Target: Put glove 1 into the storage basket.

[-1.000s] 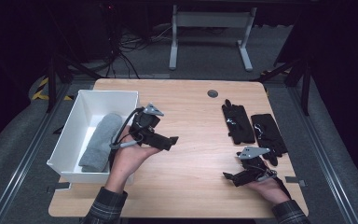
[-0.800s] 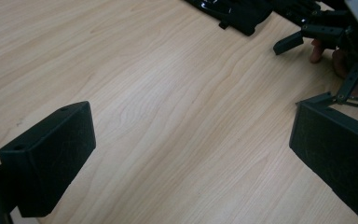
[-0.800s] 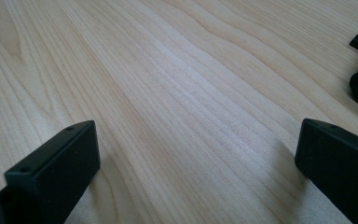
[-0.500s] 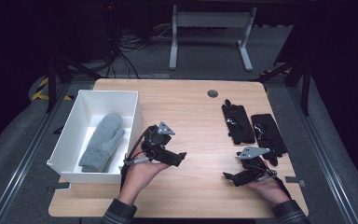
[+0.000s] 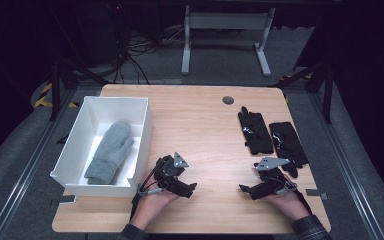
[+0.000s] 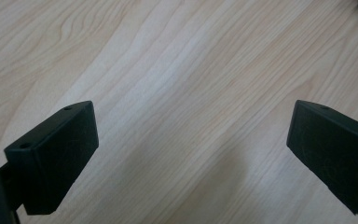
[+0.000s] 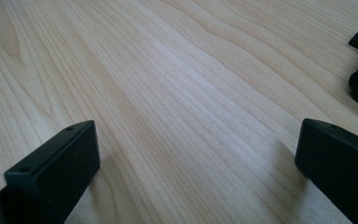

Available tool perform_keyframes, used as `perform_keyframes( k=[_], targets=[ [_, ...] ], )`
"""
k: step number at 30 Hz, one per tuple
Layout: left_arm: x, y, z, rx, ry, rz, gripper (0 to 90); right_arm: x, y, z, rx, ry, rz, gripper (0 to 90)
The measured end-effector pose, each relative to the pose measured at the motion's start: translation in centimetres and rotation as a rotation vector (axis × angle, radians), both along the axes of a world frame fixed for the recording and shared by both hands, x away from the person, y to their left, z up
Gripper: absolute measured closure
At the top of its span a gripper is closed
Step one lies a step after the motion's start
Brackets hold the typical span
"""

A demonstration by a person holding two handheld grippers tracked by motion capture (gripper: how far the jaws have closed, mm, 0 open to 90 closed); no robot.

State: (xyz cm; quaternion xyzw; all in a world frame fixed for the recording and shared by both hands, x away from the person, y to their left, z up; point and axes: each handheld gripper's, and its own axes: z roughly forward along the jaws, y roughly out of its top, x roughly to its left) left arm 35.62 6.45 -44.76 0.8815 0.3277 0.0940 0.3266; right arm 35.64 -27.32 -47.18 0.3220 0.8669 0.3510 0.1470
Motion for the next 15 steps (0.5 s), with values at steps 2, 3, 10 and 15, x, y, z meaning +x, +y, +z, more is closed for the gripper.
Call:
perform_keyframes(
  k=[2,3,10,15],
  targets=[
    [-0.1,0.3,-0.8,-0.011,0.010,0.007,1.1,0.0,0.0,0.0,0.001,-0.003,-0.002,0.1],
    [-0.2,0.3,-1.1,-0.004,0.014,0.007,0.2,0.0,0.1,0.0,0.002,-0.002,-0.005,0.1],
    [-0.6,1.1,-2.4,0.014,-0.004,-0.015,0.0,-0.1,0.1,0.1,-0.004,0.003,-0.001,4.2],
    [-1.1,1.7,-3.1,-0.033,-0.061,-0.051,0.0,-0.5,-0.1,1.4,0.009,-0.012,0.008,24.5]
  ],
)
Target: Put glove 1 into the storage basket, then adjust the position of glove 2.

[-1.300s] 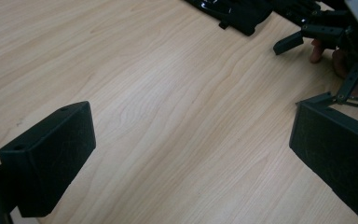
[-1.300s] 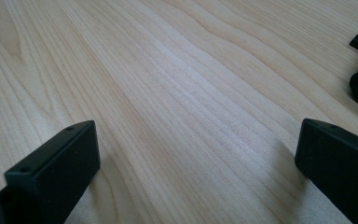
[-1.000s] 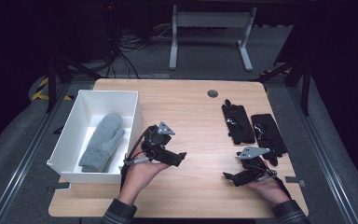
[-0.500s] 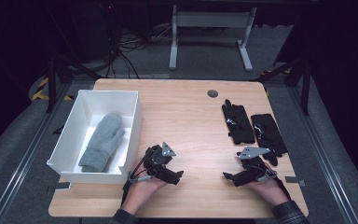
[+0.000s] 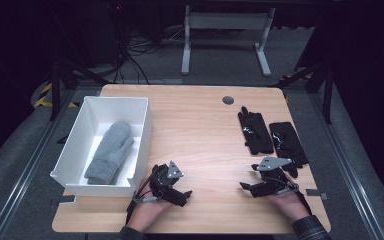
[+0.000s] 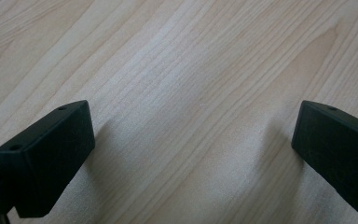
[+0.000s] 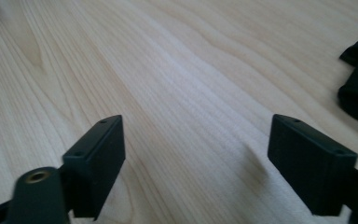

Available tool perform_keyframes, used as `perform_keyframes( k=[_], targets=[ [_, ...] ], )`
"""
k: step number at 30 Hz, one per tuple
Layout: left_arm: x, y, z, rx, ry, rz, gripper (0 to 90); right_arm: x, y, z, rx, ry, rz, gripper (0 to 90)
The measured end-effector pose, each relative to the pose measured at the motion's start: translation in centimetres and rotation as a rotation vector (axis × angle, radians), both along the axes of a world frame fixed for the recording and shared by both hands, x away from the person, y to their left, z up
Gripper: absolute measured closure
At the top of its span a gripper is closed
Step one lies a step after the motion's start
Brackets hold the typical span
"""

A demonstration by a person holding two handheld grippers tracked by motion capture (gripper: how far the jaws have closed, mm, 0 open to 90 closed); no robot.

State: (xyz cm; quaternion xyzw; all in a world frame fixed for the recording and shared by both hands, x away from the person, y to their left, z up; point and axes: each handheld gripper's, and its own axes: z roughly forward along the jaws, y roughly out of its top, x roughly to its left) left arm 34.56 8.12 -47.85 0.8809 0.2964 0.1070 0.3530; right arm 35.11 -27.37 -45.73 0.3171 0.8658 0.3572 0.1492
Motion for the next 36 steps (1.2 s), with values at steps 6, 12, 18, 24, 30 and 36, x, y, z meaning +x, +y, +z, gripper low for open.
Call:
perform_keyframes(
  k=[6,12,18,24,30,36],
  targets=[
    [0.0,0.0,0.0,0.001,0.002,-0.001,0.0,0.1,-1.3,1.8,0.026,-0.054,-0.044,54.3],
    [-0.1,0.0,0.0,0.000,0.002,0.003,0.0,1.2,-2.7,2.8,0.040,-0.088,-0.126,86.5],
    [-0.1,0.0,0.0,0.000,0.002,0.003,0.0,3.6,-3.6,2.8,0.055,-0.093,-0.200,90.0],
    [-0.1,0.0,0.0,-0.001,0.001,0.003,0.0,5.9,-4.1,2.7,0.063,-0.096,-0.232,90.0],
    [-0.1,0.0,0.0,-0.001,0.001,0.003,0.0,8.2,-3.9,1.9,0.017,-0.087,-0.245,90.0],
    [-0.1,0.0,0.0,-0.002,0.001,0.002,0.0,9.4,-3.8,0.7,-0.037,-0.033,-0.245,90.0]
  ],
)
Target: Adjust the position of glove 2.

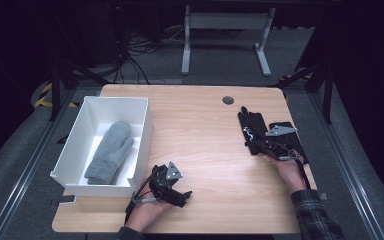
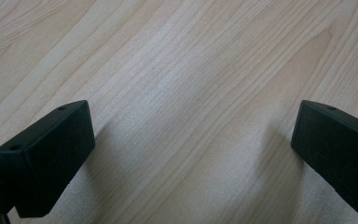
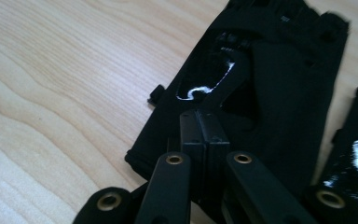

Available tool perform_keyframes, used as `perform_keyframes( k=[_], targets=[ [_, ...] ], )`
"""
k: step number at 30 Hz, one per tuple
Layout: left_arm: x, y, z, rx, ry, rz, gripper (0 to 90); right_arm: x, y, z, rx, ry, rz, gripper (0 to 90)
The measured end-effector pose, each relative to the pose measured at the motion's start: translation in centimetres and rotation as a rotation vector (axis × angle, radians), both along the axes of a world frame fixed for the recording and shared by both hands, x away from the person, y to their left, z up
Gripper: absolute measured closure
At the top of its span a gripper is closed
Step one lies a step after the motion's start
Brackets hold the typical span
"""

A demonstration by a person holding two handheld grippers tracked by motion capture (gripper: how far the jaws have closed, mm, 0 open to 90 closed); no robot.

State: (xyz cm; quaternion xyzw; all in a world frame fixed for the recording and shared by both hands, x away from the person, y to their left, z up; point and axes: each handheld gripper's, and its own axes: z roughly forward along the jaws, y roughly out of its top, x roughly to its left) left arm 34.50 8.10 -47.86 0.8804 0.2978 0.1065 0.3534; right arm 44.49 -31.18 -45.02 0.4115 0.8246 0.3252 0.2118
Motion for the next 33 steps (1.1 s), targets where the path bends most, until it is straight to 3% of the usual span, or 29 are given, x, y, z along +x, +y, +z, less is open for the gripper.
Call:
perform_keyframes(
  k=[5,13,23,33],
  targets=[
    [0.0,0.0,0.0,0.001,-0.001,-0.002,0.0,-0.1,0.5,-0.3,-0.023,0.021,0.017,90.0],
    [0.0,0.0,0.0,0.001,0.000,-0.001,0.0,-0.9,0.7,-0.2,-0.008,0.047,0.062,90.0],
    [0.0,0.0,0.0,0.002,0.002,0.003,0.0,-3.2,2.1,-0.1,-0.015,0.080,0.153,90.0],
    [-0.1,0.0,0.0,0.003,0.000,0.004,0.0,-6.6,3.8,0.0,-0.019,0.110,0.263,90.0]
  ],
)
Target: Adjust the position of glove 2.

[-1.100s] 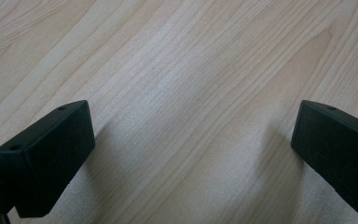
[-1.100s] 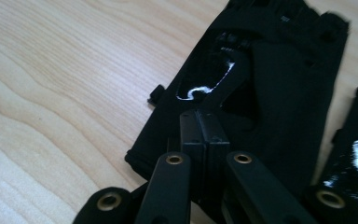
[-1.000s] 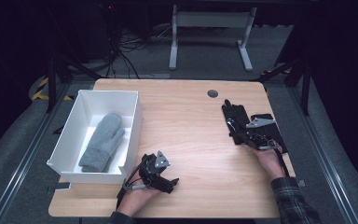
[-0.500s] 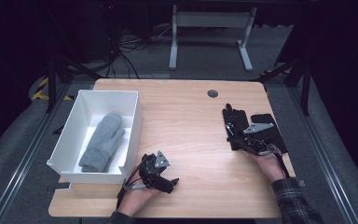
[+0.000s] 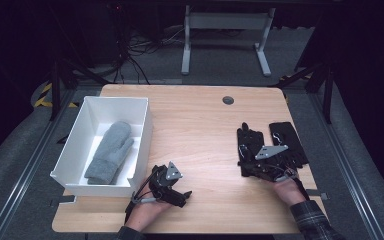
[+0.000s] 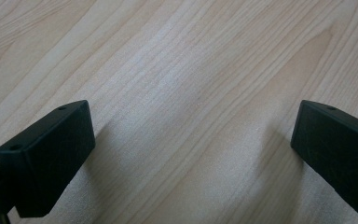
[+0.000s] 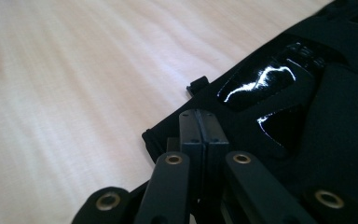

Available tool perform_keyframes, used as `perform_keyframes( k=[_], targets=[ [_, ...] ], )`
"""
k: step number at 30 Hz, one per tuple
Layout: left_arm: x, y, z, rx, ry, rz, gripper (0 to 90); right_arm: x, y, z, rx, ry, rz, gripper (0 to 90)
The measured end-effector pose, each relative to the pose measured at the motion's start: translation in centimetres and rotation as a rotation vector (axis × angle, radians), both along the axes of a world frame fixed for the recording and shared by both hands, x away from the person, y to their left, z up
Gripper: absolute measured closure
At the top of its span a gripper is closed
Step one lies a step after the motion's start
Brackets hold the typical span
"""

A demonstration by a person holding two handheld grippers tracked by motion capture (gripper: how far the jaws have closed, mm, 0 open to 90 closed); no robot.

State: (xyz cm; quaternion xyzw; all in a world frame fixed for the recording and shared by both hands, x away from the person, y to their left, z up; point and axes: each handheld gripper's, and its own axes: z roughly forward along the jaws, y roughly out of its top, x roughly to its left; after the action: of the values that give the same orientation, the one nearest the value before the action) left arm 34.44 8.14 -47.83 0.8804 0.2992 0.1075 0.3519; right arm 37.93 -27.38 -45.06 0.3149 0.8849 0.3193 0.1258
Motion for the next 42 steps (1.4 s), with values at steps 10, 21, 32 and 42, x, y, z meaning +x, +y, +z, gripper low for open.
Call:
perform_keyframes(
  k=[10,21,32,42],
  targets=[
    [0.0,0.0,0.0,-0.001,0.000,0.000,0.0,-2.7,0.9,0.6,0.019,0.005,0.084,90.0],
    [0.0,0.0,0.0,0.000,0.000,0.000,0.0,1.3,-0.4,0.2,0.010,-0.012,-0.018,90.0],
    [0.0,0.0,0.0,-0.001,0.001,-0.001,0.0,0.6,2.4,0.0,0.024,-0.004,0.073,90.0],
    [0.0,0.0,0.0,0.000,0.000,-0.002,0.0,-0.9,7.4,-0.3,0.038,-0.001,0.173,90.0]
  ],
)
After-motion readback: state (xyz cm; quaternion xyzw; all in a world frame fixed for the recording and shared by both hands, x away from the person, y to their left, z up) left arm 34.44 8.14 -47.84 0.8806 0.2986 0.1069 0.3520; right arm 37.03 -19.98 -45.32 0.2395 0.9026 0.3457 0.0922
